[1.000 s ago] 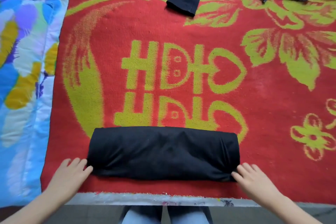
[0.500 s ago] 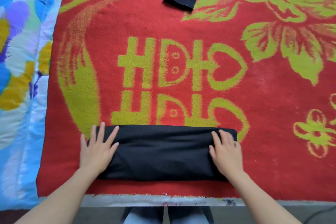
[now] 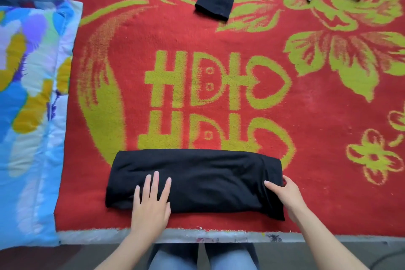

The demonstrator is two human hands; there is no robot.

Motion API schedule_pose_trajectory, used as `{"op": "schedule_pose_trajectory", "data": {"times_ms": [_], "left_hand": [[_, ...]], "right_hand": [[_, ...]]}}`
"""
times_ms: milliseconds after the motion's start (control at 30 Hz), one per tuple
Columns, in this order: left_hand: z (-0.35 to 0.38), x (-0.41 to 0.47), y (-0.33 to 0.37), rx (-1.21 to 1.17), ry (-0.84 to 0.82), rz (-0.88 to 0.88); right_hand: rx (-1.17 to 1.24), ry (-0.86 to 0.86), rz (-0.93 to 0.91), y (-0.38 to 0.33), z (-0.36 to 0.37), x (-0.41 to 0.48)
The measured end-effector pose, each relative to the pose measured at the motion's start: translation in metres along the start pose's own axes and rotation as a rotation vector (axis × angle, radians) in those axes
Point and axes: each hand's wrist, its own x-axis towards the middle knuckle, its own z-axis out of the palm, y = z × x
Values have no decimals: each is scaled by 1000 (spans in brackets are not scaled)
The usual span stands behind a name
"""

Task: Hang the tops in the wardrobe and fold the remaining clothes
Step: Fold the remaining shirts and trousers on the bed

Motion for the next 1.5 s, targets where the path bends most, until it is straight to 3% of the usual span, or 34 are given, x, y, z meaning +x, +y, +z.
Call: {"op": "schedule_pose_trajectory", "data": {"times_ms": [100, 200, 300, 367, 467, 567, 600, 667, 733, 867, 933, 1067, 1167, 1267, 1500], "left_hand": [[12, -10, -1, -44, -196, 19], [12, -4, -11, -87, -214, 43], [4, 0, -23, -134, -216, 95], [5, -8, -34, -306, -160, 38], [-3, -23, -49, -755, 49, -376], [-15, -38, -72, -1305, 296, -945], [-16, -45, -82, -1362, 338, -1057], [-18, -56, -101, -1084, 339, -1184], [-15, -61, -108, -681, 319, -1057], [2, -50, -86, -39, 187, -42], [11, -35, -81, 66, 25, 190], [19, -5, -98, 98, -44, 232], [27, -2, -112, 112, 13, 321], [27, -4, -113, 80, 49, 316], [-16, 11, -84, -76, 376, 314]], "right_hand": [[-81, -80, -50, -19, -9, -13], [-229, 29, -201, -46, -5, -36], [-584, 158, -389, -83, 26, -93], [-716, 129, -594, -99, 68, -139], [-771, -121, -886, -112, 154, -193], [-913, -524, -961, -98, 219, -213], [-961, -487, -1005, -85, 228, -208], [-937, -226, -1084, -54, 229, -191], [-989, -150, -1120, -25, 217, -171], [-1202, -86, -1201, 19, 210, -120], [-1262, -40, -1281, 26, 210, -102], [-1281, -26, -1385, 23, 214, -77], [-1303, -28, -1486, 13, 212, -65], [-1166, 40, -1668, 5, 200, -58], [-1025, 156, -1913, -35, 152, -68]]}}
